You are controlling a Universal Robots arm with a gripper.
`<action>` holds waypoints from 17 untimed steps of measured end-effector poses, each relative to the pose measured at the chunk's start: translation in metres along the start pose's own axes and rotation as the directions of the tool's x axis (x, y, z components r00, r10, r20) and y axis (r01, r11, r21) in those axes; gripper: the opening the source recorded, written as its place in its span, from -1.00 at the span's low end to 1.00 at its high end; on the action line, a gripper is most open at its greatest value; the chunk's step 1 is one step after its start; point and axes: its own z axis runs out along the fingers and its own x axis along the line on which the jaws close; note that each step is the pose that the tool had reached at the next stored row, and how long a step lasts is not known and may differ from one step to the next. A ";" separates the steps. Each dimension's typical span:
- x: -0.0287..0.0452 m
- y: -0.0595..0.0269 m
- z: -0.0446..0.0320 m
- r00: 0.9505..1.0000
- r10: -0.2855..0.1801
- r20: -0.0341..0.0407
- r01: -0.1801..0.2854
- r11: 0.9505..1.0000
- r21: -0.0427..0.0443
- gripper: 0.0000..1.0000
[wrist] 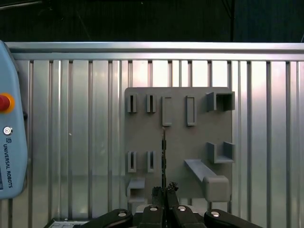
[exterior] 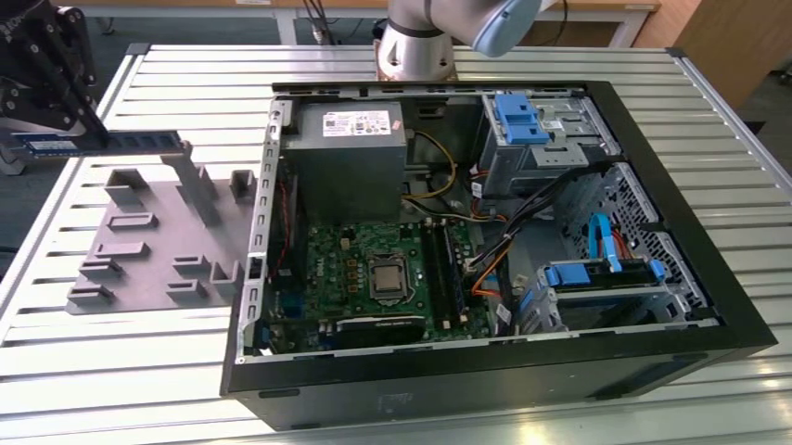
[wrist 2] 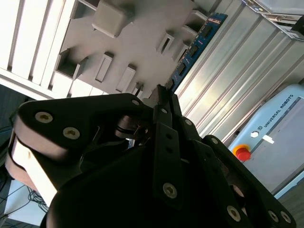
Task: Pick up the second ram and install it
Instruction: 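Pick up the second ram and move it above second insertion slot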
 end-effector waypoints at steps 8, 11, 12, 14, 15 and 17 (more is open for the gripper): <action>-0.0001 -0.0069 0.0000 1.000 0.000 0.000 0.000 1.000 0.000 -0.73; -0.0002 -0.0092 0.0000 1.000 0.000 0.000 0.000 1.000 0.000 -0.73; -0.0002 -0.0101 0.0000 1.000 0.000 0.000 0.000 1.000 0.000 -0.73; -0.0002 -0.0117 0.0000 1.000 0.000 0.000 0.000 1.000 0.000 -0.73; -0.0002 -0.0124 0.0000 1.000 0.000 0.000 0.000 1.000 0.000 -0.73; -0.0002 -0.0139 0.0000 1.000 0.000 0.000 0.000 1.000 0.000 -0.73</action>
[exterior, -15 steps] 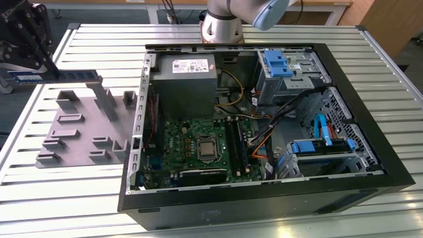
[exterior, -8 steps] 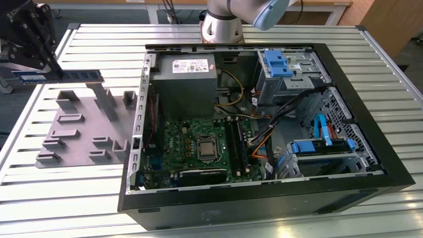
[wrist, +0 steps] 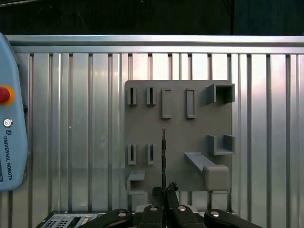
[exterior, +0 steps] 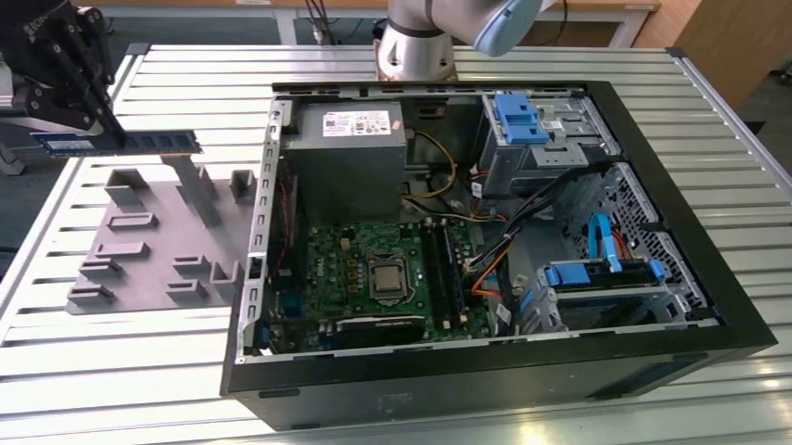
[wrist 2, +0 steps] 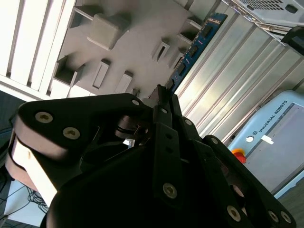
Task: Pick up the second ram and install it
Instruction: 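Pick up the second ram and move it above second insertion slot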
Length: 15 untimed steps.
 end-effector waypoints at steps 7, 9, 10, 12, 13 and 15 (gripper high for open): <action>-0.0001 -0.0048 0.0000 1.000 0.000 0.000 0.000 1.000 0.000 -0.73; -0.0001 -0.0074 0.0000 1.000 0.000 0.000 0.000 1.000 0.000 -0.73; -0.0001 -0.0080 0.0000 1.000 0.000 0.000 0.000 1.000 0.000 -0.73; -0.0001 -0.0094 0.0000 1.000 0.000 0.000 0.000 1.000 0.000 -0.73; -0.0001 -0.0100 0.0000 1.000 0.000 0.000 0.000 1.000 0.000 -0.73; -0.0002 -0.0117 0.0000 1.000 0.000 0.000 0.000 1.000 0.000 -0.73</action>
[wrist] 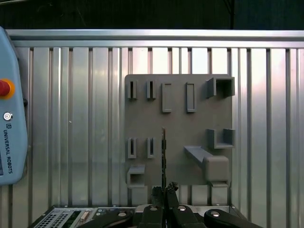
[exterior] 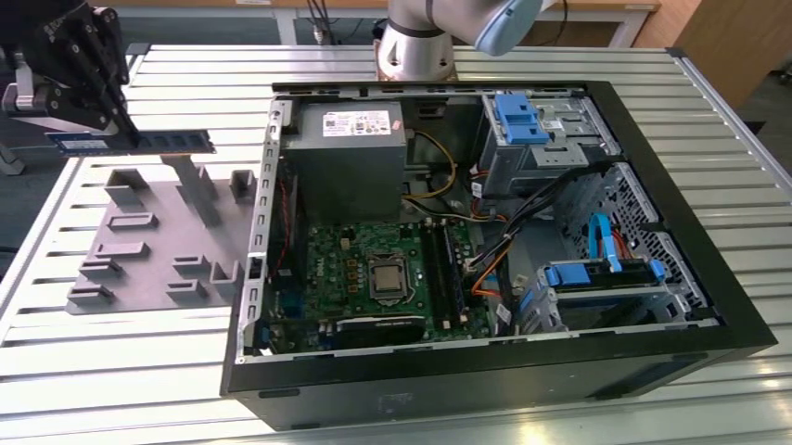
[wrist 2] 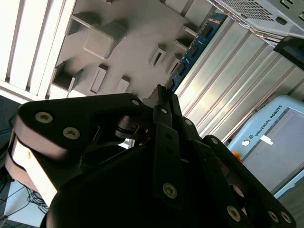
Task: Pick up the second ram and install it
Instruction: 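Pick up the second ram and move it above second insertion slot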
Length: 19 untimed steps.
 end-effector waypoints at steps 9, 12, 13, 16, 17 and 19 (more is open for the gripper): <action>-0.0001 -0.0043 0.0000 1.000 0.000 0.000 0.000 1.000 0.000 -0.73; -0.0001 -0.0055 -0.0001 1.000 0.000 0.000 0.000 1.000 0.000 -0.73; -0.0001 -0.0059 0.0000 1.000 0.000 0.000 0.000 1.000 0.000 -0.73; -0.0001 -0.0071 0.0000 1.000 0.000 0.000 0.000 1.000 0.000 -0.73; -0.0001 -0.0075 0.0000 1.000 0.000 0.000 0.000 1.000 0.000 -0.73; -0.0001 -0.0082 0.0000 1.000 0.000 0.000 0.000 1.000 0.000 -0.73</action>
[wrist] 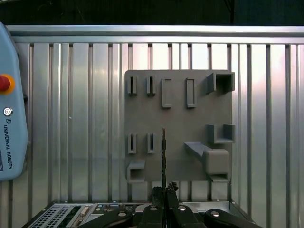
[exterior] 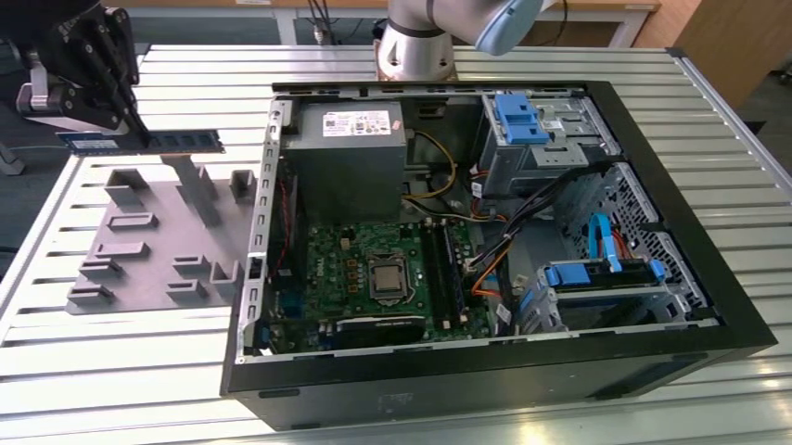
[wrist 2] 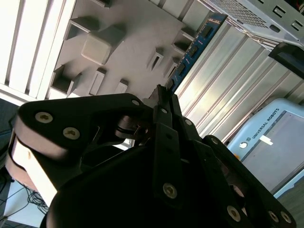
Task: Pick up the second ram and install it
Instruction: 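Pick up the second ram and move it above second insertion slot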
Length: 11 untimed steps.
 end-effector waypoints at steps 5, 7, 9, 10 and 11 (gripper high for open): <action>0.0000 -0.0017 0.0000 1.000 0.000 0.000 0.000 1.000 0.000 -0.73; 0.0000 -0.0021 0.0000 1.000 0.000 0.000 0.000 1.000 0.000 -0.73; 0.0000 -0.0024 0.0000 1.000 0.000 0.000 0.000 1.000 0.000 -0.73; 0.0000 -0.0026 0.0000 1.000 0.000 0.000 0.000 1.000 0.000 -0.73; 0.0000 -0.0028 0.0000 1.000 0.000 0.000 0.000 1.000 0.000 -0.73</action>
